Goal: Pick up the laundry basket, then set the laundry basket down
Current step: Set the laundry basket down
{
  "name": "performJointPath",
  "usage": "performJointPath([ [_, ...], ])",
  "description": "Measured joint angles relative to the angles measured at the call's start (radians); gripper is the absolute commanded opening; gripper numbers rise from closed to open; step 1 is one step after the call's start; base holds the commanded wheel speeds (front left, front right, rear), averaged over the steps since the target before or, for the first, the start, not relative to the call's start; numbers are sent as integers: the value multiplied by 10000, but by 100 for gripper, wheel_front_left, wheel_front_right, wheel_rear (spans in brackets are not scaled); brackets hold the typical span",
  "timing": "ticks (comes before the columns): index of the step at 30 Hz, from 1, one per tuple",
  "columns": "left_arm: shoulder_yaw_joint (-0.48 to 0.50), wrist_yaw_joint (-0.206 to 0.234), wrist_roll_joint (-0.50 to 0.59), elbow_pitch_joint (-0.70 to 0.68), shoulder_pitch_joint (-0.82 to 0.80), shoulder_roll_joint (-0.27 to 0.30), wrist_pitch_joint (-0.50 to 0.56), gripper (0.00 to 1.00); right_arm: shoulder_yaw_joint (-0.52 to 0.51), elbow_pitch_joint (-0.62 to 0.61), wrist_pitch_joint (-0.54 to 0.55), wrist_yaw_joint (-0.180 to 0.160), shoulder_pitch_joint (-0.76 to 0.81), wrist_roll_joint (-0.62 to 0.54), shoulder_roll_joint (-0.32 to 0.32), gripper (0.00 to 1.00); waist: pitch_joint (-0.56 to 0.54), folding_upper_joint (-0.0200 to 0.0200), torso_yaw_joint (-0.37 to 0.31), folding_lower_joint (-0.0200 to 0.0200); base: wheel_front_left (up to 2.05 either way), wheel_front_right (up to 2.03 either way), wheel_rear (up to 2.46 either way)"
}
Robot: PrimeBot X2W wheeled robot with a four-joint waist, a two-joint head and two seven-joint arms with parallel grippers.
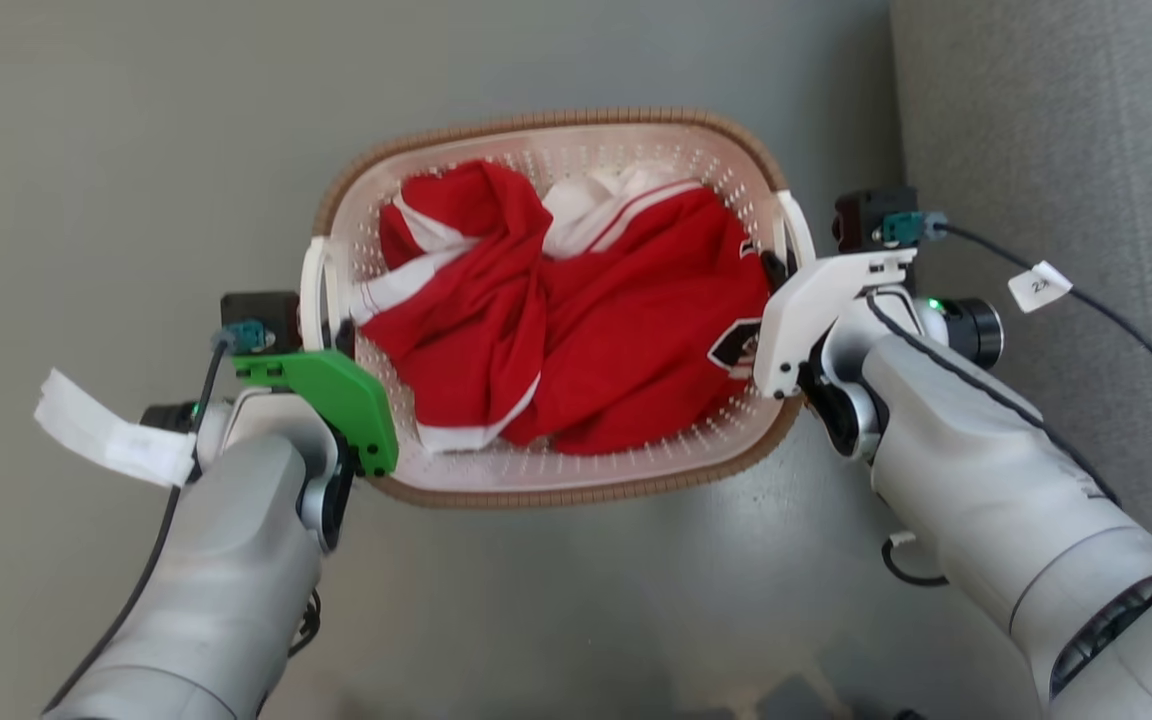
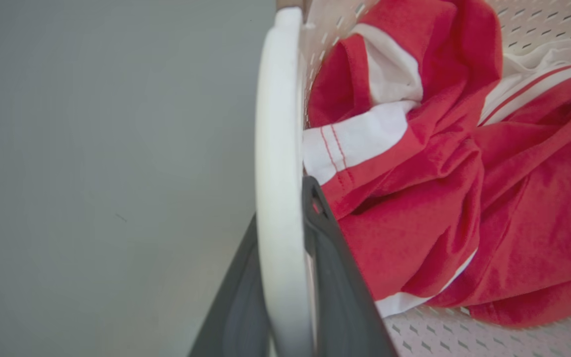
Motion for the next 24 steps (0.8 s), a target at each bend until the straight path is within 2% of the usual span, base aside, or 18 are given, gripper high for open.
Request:
performJointPath([
  [24,102,261,251,-36,-2187,-2,-477,0,-316,537,-769,0,-2129,-44,-36,0,3385,0,138,1,0,0,0],
])
